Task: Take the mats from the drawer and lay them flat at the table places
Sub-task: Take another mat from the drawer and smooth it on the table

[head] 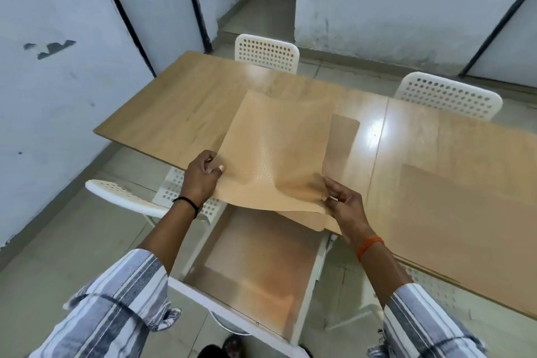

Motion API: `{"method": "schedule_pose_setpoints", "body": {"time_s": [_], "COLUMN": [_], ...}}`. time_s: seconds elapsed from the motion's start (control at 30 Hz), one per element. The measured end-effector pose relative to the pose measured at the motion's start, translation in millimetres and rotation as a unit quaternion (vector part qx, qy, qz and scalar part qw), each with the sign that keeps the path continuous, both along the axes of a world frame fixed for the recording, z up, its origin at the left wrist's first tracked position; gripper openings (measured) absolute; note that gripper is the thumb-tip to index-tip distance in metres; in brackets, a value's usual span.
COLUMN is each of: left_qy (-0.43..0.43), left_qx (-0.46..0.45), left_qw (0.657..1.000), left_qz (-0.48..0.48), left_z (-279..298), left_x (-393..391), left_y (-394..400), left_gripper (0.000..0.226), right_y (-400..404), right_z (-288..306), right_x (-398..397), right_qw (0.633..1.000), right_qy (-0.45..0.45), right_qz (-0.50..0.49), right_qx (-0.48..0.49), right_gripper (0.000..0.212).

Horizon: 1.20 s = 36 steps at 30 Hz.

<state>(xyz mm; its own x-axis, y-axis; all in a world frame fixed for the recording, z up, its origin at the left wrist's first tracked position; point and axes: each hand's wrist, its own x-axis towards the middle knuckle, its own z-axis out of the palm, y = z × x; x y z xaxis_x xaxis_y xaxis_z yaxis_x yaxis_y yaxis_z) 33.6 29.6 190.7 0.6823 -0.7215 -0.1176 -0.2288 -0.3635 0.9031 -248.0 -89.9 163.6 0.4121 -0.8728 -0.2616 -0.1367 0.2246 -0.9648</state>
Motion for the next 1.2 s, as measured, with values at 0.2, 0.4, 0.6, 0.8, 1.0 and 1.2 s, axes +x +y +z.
{"method": "schedule_pose_setpoints", "body": {"time_s": [0.2,0.4,0.6,0.8,1.0,1.2], "left_qy": [0.016,0.031,0.066,0.097,0.268,0.498], "left_qx": [-0.039,-0.038,0.006,0.062,0.133,0.116], "left_qw": [0.998,0.998,0.996,0.992,0.952,0.855], "left_qz": [0.038,0.043,0.052,0.05,0.066,0.089], "left_z": [6,-19,-35,-47,-54,-48], "left_x": [73,200,305,368,396,395], "left_y": [28,64,101,105,98,53], "left_gripper": [0.015,0.019,0.019,0.013,0.009,0.008], "right_y": [9,37,79,82,62,52], "right_z": [8,-7,-23,-38,-54,-73], "right_x": [81,210,325,388,423,472], "right_qw": [1.0,0.998,0.997,0.996,0.986,0.94], "right_qy": [-0.01,-0.018,0.008,0.058,0.069,0.026], "right_qz": [0.011,-0.023,-0.064,-0.065,-0.14,-0.26], "right_qx": [-0.024,-0.047,-0.044,-0.01,0.051,0.218], "right_gripper": [0.053,0.05,0.047,0.049,0.046,0.067]}}
